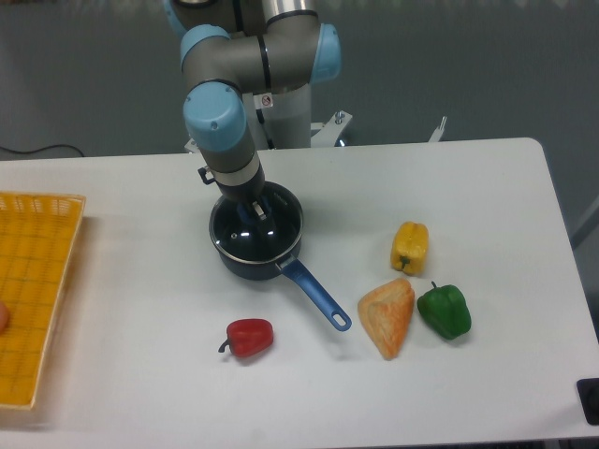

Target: Open the lid

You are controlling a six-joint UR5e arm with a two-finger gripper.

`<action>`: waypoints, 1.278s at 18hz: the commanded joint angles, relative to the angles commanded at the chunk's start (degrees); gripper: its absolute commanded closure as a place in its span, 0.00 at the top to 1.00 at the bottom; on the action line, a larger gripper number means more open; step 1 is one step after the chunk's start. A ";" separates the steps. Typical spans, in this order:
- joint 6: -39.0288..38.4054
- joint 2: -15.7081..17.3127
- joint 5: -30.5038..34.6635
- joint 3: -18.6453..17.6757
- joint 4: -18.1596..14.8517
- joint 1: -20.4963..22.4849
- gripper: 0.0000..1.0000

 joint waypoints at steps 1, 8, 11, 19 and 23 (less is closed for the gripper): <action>0.00 0.00 0.00 0.09 -0.35 0.00 0.57; 0.00 0.00 -0.09 2.89 -3.69 0.26 0.57; 0.00 0.00 -0.17 4.04 -4.48 0.44 0.57; 0.09 0.00 -4.04 7.55 -4.48 2.55 0.57; 0.17 0.00 -4.13 8.88 -4.48 2.90 0.56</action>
